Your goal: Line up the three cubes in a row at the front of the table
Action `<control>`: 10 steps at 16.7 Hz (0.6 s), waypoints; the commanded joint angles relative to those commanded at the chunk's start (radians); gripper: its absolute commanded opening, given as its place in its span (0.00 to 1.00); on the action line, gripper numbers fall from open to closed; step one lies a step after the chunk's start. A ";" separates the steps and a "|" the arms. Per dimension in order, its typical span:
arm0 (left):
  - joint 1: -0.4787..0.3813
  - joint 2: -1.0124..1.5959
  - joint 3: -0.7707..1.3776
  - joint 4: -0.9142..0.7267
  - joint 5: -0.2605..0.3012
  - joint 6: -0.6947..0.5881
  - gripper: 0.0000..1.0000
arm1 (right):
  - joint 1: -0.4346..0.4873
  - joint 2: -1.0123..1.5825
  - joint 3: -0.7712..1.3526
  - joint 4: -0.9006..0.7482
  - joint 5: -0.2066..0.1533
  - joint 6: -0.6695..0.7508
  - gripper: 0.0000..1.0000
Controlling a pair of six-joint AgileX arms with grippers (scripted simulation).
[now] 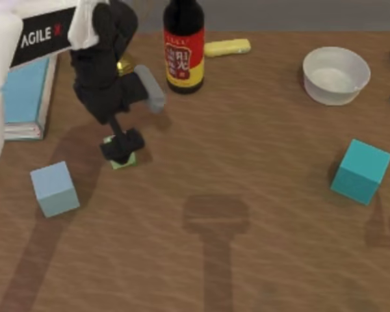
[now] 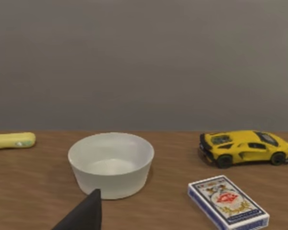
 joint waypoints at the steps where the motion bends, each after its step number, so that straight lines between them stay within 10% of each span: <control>1: 0.000 0.014 -0.028 0.045 0.000 0.000 1.00 | 0.000 0.000 0.000 0.000 0.000 0.000 1.00; 8: -0.001 0.046 -0.083 0.120 0.000 0.001 1.00 | 0.000 0.000 0.000 0.000 0.000 0.000 1.00; 10: -0.001 0.046 -0.083 0.120 0.000 0.001 0.85 | 0.000 0.000 0.000 0.000 0.000 0.000 1.00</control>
